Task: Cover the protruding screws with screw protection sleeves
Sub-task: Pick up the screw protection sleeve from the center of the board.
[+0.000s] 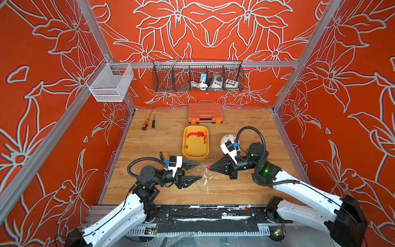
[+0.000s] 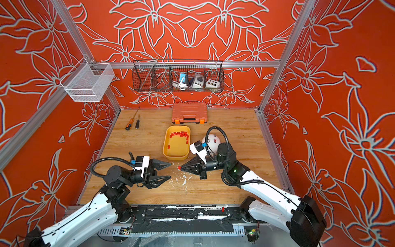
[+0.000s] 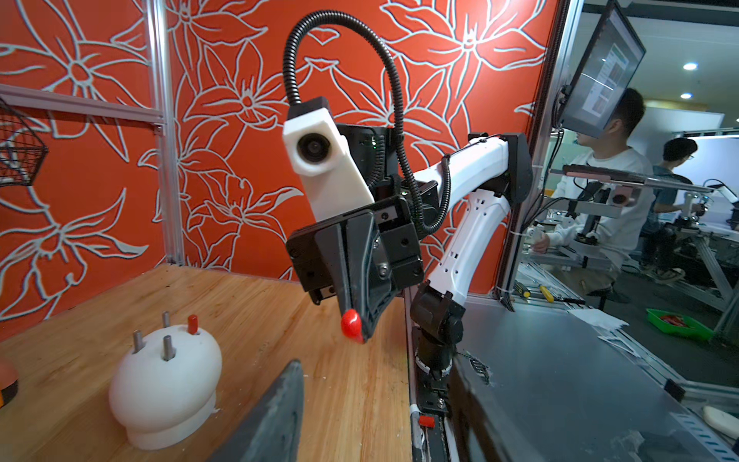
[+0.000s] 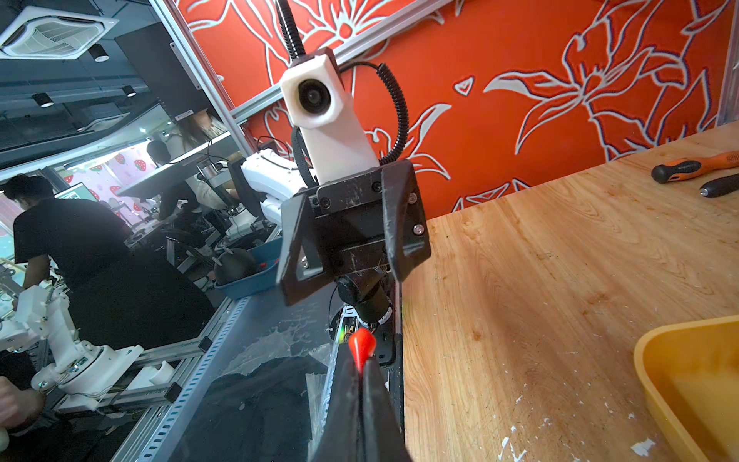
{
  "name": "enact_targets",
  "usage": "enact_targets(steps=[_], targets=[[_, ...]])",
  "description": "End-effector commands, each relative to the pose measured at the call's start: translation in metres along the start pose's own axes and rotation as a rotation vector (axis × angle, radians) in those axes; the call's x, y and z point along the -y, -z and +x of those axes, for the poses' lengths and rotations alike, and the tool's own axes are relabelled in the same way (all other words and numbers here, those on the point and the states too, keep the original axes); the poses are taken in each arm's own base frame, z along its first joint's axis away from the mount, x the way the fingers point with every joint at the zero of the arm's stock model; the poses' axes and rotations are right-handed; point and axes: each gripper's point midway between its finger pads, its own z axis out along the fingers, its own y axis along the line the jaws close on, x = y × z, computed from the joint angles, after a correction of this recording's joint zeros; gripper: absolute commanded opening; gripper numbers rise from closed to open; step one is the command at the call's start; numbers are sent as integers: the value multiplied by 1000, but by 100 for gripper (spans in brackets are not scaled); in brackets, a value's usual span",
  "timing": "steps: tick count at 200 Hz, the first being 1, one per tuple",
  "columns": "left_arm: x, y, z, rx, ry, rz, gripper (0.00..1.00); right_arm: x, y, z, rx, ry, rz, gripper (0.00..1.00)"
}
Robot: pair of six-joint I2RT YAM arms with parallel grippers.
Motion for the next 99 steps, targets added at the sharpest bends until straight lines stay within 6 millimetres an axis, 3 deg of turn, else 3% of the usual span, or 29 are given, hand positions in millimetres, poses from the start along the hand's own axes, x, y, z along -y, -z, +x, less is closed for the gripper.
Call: enact_targets(steps=[1, 99], targets=[[9, -8, -9, 12, -94, 61, 54, -4, 0, -8, 12, 54, -9, 0], [6, -21, -5, -16, -95, 93, 42, -4, -7, -1, -31, 81, 2, 0]])
